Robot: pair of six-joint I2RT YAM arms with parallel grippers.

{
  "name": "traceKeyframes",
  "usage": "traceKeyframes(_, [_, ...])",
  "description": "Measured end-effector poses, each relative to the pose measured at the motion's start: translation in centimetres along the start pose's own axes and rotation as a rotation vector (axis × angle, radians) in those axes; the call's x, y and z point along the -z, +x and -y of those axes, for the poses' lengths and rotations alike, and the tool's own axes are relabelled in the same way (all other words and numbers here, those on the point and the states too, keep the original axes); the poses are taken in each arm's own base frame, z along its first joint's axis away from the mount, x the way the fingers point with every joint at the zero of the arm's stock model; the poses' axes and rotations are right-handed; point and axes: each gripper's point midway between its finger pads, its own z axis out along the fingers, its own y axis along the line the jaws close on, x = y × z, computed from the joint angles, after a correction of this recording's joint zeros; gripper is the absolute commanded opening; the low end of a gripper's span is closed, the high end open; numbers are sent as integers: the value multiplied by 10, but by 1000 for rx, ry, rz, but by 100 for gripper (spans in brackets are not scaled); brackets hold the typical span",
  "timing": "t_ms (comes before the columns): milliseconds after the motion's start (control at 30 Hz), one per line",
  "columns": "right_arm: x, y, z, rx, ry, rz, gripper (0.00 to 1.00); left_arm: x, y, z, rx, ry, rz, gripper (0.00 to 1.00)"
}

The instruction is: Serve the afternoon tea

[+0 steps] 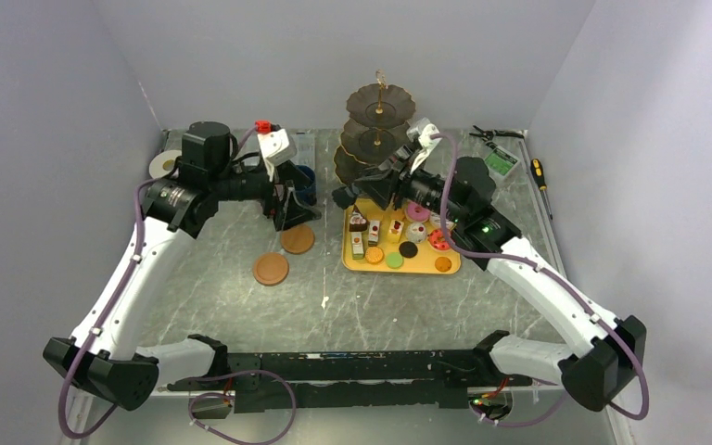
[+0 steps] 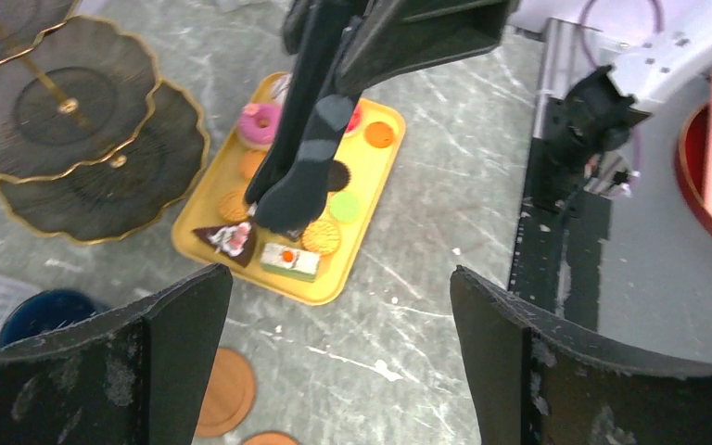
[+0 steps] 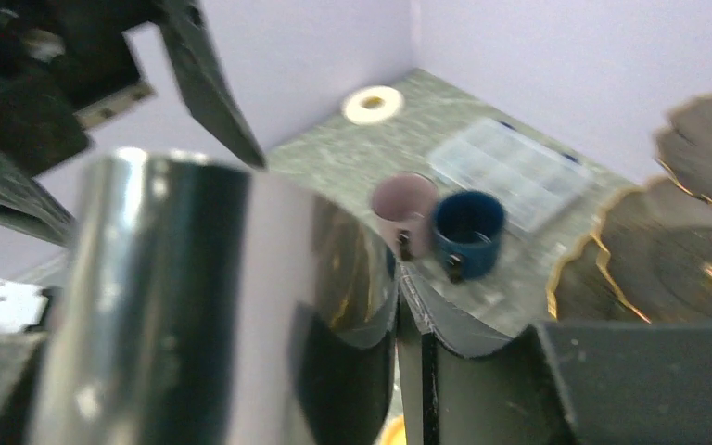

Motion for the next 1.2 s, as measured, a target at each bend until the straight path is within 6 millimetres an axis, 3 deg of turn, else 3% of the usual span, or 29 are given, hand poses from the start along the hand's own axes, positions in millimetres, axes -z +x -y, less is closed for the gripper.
traceKeyframes(133, [17, 18, 34, 46, 204, -42, 43, 2, 1, -19, 17, -87, -34, 94])
traceKeyframes(400, [76, 92, 99, 71, 607, -209, 42, -3, 23, -70, 110, -259, -136, 94])
traceKeyframes(533, [99, 115, 119, 80, 748, -265, 42, -5, 30, -101, 139, -352, -193, 94])
traceKeyframes(667, [115, 119, 132, 96, 855, -273, 45, -1, 34, -120, 157, -420, -241, 94])
traceKeyframes(867, [137, 122, 146, 128, 980, -231, 51, 9, 44, -129, 166, -488, -306, 94])
traceKeyframes(1200, [142, 123, 174, 173, 1117, -156, 58, 22, 53, -151, 152, -601, -393, 94])
